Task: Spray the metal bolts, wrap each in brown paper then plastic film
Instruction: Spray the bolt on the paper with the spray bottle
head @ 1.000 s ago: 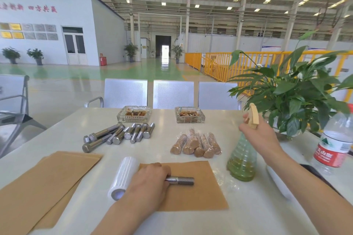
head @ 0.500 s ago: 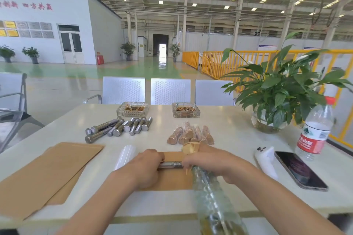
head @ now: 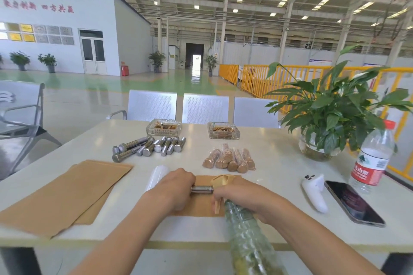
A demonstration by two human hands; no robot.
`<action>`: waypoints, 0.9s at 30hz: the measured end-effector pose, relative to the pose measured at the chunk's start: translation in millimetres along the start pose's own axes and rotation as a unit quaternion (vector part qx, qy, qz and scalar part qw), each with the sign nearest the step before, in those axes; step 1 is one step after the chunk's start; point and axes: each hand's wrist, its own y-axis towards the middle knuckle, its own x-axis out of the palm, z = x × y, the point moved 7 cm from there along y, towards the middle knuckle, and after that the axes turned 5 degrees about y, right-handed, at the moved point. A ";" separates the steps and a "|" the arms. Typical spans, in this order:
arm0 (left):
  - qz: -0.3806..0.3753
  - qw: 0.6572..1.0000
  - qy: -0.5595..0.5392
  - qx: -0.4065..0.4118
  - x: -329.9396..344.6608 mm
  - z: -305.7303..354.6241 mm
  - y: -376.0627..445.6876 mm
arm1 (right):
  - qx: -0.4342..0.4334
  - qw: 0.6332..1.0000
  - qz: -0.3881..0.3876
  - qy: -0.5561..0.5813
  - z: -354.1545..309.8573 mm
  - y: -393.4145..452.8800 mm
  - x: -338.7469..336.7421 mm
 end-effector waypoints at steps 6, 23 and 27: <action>-0.003 1.000 -0.012 0.006 -1.9 -2.1 0.9 | -0.019 0.995 0.092 -0.028 -20.7 6.1 5.4; -0.005 1.000 0.015 0.003 -6.6 2.3 -6.1 | -0.046 0.989 0.128 -0.063 -0.2 -10.6 32.8; -0.007 1.000 0.011 0.005 -7.4 1.6 -7.9 | -0.038 0.981 0.170 -0.085 0.0 -10.8 22.7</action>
